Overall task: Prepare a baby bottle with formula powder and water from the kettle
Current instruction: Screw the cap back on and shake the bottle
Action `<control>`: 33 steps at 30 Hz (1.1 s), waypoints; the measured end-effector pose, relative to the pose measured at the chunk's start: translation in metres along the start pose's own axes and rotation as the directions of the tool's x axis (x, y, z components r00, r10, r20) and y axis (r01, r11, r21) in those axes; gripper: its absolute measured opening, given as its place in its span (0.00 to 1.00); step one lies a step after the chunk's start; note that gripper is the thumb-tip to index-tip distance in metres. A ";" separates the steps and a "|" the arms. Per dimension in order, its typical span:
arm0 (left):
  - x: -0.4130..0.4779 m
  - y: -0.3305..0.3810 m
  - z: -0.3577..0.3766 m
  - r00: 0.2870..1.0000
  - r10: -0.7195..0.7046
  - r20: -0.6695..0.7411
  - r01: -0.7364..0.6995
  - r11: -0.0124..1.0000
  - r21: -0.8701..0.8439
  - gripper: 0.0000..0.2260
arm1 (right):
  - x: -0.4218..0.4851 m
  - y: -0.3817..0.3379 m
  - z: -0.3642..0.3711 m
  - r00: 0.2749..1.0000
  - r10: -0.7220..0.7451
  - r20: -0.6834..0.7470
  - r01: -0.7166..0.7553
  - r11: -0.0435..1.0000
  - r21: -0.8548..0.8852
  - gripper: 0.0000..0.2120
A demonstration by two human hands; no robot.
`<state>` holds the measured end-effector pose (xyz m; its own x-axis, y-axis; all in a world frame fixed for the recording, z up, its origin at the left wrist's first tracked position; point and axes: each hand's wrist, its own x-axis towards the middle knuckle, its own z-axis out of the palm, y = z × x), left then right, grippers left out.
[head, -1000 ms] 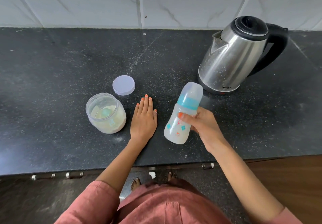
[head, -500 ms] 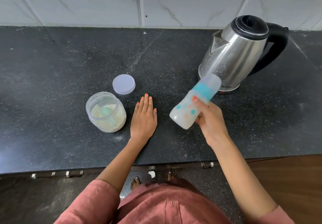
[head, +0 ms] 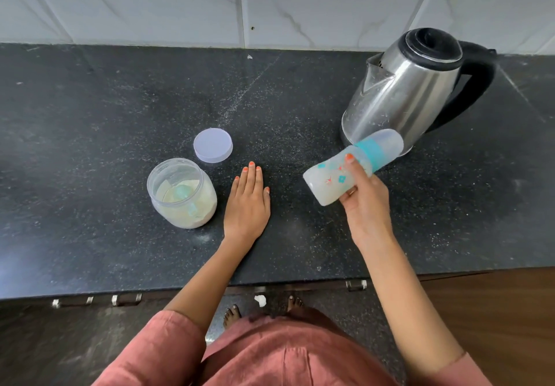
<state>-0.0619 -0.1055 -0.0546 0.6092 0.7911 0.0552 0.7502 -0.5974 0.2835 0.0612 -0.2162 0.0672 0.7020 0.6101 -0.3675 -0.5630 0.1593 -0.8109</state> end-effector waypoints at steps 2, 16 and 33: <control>-0.001 0.000 -0.001 1.000 -0.005 -0.007 0.005 1.000 0.000 0.23 | -0.006 0.007 0.001 0.998 0.051 0.040 -0.048 0.996 -0.081 0.04; -0.002 0.000 -0.002 1.000 -0.006 0.003 0.006 1.000 -0.010 0.22 | -0.005 0.004 -0.002 0.873 0.480 0.086 -0.487 0.860 0.150 0.14; -0.002 0.000 -0.002 1.000 -0.002 -0.005 0.002 1.000 0.004 0.22 | 0.011 -0.018 -0.019 0.915 0.213 0.344 -0.130 0.960 -0.248 0.34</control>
<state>-0.0637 -0.1068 -0.0528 0.6064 0.7930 0.0589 0.7525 -0.5962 0.2798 0.0872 -0.2277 0.0691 0.3723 0.8586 -0.3524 -0.5240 -0.1189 -0.8434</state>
